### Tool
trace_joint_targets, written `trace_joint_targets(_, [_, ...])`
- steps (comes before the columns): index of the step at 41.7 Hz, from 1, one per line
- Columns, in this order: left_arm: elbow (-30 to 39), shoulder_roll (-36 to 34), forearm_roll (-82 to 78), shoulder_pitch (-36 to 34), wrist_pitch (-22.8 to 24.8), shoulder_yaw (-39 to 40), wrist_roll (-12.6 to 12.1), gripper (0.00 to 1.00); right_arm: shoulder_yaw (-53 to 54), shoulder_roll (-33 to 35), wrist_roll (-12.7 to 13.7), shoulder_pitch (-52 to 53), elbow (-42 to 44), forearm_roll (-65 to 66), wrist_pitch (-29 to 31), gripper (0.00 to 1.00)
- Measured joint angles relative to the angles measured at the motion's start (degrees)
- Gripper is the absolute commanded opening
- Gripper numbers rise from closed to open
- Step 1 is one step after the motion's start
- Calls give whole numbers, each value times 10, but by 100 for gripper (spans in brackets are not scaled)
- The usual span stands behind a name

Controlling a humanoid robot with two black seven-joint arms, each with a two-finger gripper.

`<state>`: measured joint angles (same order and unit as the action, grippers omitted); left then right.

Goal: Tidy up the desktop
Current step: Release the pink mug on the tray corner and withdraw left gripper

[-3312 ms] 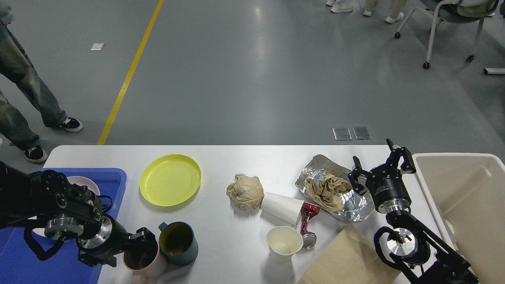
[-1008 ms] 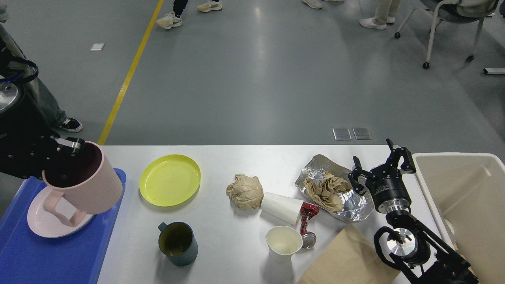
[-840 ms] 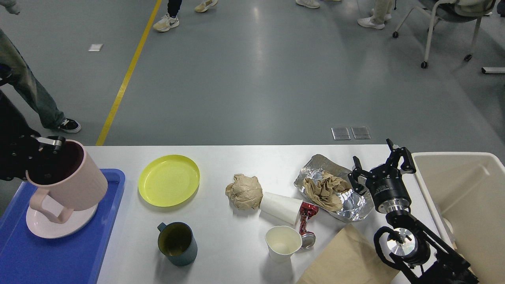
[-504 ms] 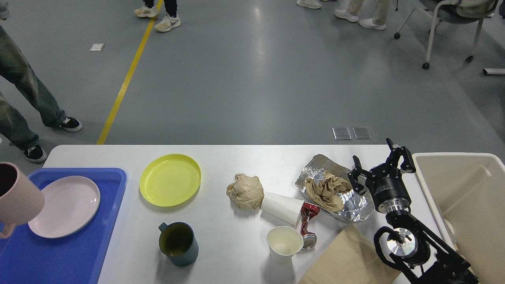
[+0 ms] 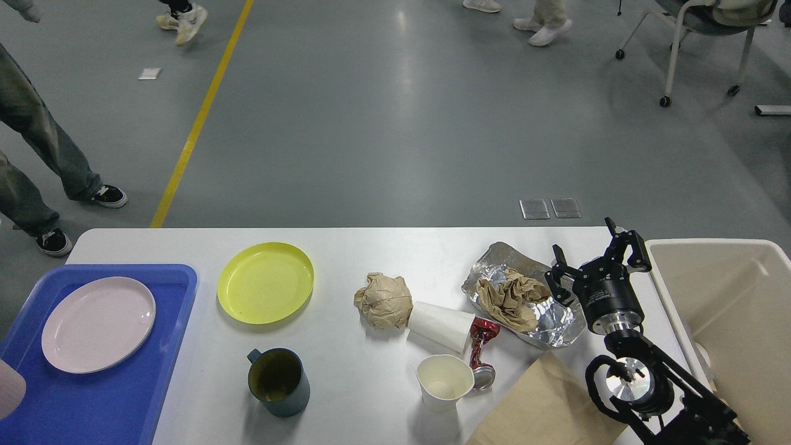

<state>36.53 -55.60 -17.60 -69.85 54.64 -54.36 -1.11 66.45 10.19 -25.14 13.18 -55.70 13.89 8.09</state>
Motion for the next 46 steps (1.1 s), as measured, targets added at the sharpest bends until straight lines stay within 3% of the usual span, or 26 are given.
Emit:
trace_joint_targets(19, [-82, 35, -41, 104, -47, 40, 90, 2, 0, 0, 0, 0, 0, 0, 0, 100])
trace_joint_targets(30, [-100, 63, -49, 150, -82, 43, 102, 3, 0, 0, 0, 0, 0, 0, 0, 100])
trace_joint_targets(46, [-102, 69, -48, 172, -86, 51, 102, 5, 0, 0, 0, 0, 0, 0, 0, 100])
